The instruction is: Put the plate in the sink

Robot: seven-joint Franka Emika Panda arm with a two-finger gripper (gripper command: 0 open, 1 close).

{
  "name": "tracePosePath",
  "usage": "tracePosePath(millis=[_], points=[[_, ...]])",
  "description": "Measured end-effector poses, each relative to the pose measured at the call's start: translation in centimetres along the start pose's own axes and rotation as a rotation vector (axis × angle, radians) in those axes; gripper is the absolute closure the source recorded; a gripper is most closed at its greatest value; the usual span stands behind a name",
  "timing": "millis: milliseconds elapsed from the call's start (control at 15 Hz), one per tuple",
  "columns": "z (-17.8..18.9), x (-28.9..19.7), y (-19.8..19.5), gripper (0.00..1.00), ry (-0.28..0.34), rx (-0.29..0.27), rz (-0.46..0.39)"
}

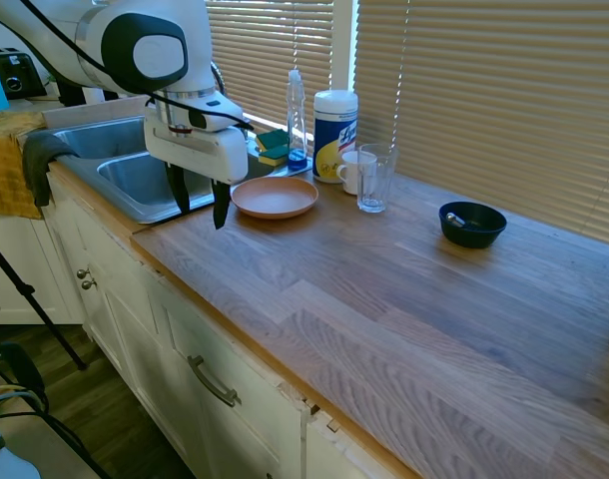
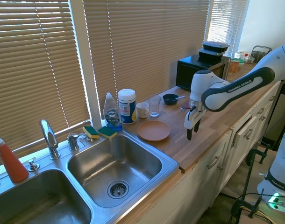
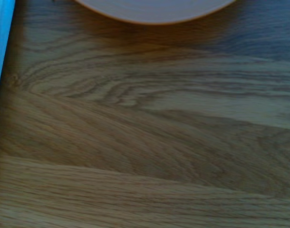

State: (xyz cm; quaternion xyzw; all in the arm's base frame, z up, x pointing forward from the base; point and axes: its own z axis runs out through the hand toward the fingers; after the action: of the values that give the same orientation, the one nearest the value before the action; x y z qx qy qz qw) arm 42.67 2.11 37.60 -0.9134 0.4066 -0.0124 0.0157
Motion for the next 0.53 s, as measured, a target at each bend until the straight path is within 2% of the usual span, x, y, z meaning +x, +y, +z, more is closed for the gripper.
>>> tracePosePath(millis=[267, 533], points=[[-0.2, 0.2, -0.2, 0.00, 0.006, 0.008, -0.001], [-1.3, 2.9, -0.8, 0.00, 0.032, 0.063, 0.019]])
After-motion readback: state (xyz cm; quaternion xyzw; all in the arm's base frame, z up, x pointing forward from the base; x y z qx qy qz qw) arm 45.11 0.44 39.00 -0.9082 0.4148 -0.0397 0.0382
